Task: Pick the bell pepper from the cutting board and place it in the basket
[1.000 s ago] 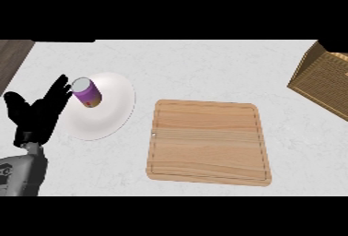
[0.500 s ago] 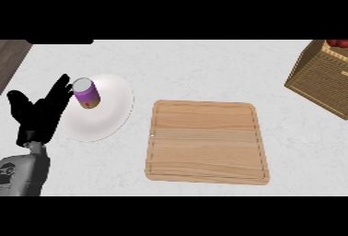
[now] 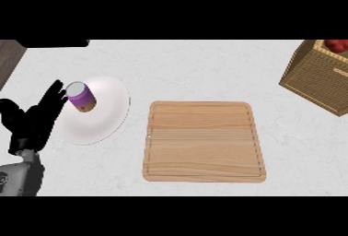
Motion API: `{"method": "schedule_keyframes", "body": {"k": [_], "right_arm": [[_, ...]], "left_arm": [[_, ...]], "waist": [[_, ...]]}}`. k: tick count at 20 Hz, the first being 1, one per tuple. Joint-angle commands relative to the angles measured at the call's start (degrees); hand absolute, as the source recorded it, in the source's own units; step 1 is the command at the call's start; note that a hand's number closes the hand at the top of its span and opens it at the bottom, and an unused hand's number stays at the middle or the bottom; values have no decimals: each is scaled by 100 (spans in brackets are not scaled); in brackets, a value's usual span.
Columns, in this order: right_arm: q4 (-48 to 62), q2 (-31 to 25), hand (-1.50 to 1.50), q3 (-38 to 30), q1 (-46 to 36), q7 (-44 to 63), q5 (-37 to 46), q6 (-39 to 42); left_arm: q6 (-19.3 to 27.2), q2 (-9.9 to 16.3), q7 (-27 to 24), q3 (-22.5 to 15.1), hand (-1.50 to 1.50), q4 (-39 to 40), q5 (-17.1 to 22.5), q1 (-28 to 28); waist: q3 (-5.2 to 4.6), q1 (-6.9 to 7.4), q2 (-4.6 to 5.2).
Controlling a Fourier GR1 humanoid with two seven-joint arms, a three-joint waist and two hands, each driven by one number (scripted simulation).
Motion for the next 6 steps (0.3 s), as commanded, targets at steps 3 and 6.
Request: {"method": "schedule_keyframes", "body": {"k": [3, 6], "right_arm": [[-1006, -289, -150, -574, 1670, 112, -925, 1606], [-1286, -432, -150, -939, 2227, 35, -1361, 2137]], "left_arm": [[99, -25, -115, 63, 0, 0, -64, 131], [-65, 55, 282, 58, 0, -224, 121, -49]], "waist": [[-3, -102, -11], [1, -4, 13]]}}
